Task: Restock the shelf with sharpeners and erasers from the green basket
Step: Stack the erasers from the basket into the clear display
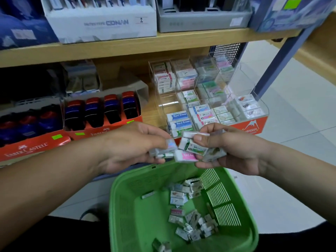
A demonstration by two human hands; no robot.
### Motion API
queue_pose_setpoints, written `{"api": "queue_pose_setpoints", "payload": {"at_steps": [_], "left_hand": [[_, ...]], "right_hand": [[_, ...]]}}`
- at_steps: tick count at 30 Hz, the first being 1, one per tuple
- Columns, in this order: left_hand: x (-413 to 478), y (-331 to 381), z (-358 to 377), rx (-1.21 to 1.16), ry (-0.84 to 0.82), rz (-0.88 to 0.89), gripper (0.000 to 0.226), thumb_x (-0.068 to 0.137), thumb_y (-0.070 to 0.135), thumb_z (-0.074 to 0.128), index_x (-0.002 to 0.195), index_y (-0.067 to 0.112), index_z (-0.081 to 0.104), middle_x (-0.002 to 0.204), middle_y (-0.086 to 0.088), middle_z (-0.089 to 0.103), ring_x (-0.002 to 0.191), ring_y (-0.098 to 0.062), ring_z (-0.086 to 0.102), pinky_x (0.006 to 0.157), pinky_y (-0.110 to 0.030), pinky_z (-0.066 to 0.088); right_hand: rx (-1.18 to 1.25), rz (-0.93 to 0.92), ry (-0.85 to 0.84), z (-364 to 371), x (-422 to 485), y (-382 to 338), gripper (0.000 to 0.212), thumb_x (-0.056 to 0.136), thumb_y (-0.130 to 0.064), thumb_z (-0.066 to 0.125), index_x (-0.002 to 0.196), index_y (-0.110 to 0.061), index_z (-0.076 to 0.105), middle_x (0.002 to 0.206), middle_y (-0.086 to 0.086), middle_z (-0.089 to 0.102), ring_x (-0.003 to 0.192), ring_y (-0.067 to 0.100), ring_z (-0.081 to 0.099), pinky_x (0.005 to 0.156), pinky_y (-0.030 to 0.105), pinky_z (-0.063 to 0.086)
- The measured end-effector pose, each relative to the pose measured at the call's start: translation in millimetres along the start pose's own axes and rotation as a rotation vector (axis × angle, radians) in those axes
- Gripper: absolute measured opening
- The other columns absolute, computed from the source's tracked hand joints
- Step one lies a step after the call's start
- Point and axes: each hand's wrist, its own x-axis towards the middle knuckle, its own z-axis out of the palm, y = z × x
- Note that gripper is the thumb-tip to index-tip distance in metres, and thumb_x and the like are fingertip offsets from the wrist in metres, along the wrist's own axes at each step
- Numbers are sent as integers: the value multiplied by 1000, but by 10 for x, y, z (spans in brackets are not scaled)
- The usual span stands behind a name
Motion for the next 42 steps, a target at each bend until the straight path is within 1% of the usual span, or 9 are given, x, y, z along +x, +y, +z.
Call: {"api": "queue_pose_setpoints", "payload": {"at_steps": [4,8,12,16,20,29,35,39,42], "left_hand": [[-51,-24,65,20,-41,-22,21,94,-4,63,111,0,75,107,-15,78,99,-25,72,85,-37,60],[-119,-69,56,64,-57,-28,18,95,3,67,111,2,75,108,-14,78,110,-30,73,86,-36,62],[-170,-97,42,159,57,25,15,97,18,70,105,9,80,103,-7,80,106,-31,73,93,-41,62],[-183,-126,68,101,199,94,20,99,28,68,93,15,82,95,9,79,99,-22,73,80,-36,65],[-162,-174,183,64,199,182,23,99,34,65,90,21,83,112,9,77,94,-15,70,66,-25,55],[-107,-204,296,34,155,299,15,97,30,68,107,25,79,105,-3,79,81,-21,61,71,-34,52],[-49,-191,416,146,189,380,13,103,28,61,108,28,74,63,18,64,54,-1,52,53,-15,43],[-53,-165,466,183,116,385,15,104,27,60,109,23,73,64,24,66,53,8,56,54,-9,40],[-87,-197,525,185,99,324,16,103,28,59,106,25,74,75,21,71,55,10,58,57,-8,43]], "right_hand": [[-44,21,-22,53,-49,22,40,73,-10,82,105,-15,59,87,12,74,73,29,71,74,48,65],[-76,28,-56,54,-111,36,38,75,-10,79,109,-13,63,94,14,76,77,30,74,75,46,66],[-55,5,18,10,-137,33,39,73,-11,80,107,-12,62,83,8,75,73,29,72,77,49,65],[-15,8,12,1,-179,12,48,73,-14,83,116,-7,62,93,12,73,82,32,71,73,45,64],[4,-18,-13,106,-220,15,43,74,-14,80,113,-11,63,81,6,74,70,24,72,72,43,65],[137,35,-152,263,-236,77,34,85,-22,73,119,-17,68,99,12,70,77,24,68,67,39,62],[138,30,-94,303,-247,12,16,99,-20,65,114,-18,67,93,9,71,76,25,71,68,42,62],[151,50,-116,298,-354,30,24,88,-30,72,109,-19,72,85,5,68,73,25,68,68,42,62],[101,54,-116,268,-388,105,10,87,-23,77,97,-20,77,90,5,70,73,24,67,67,41,62]]}}
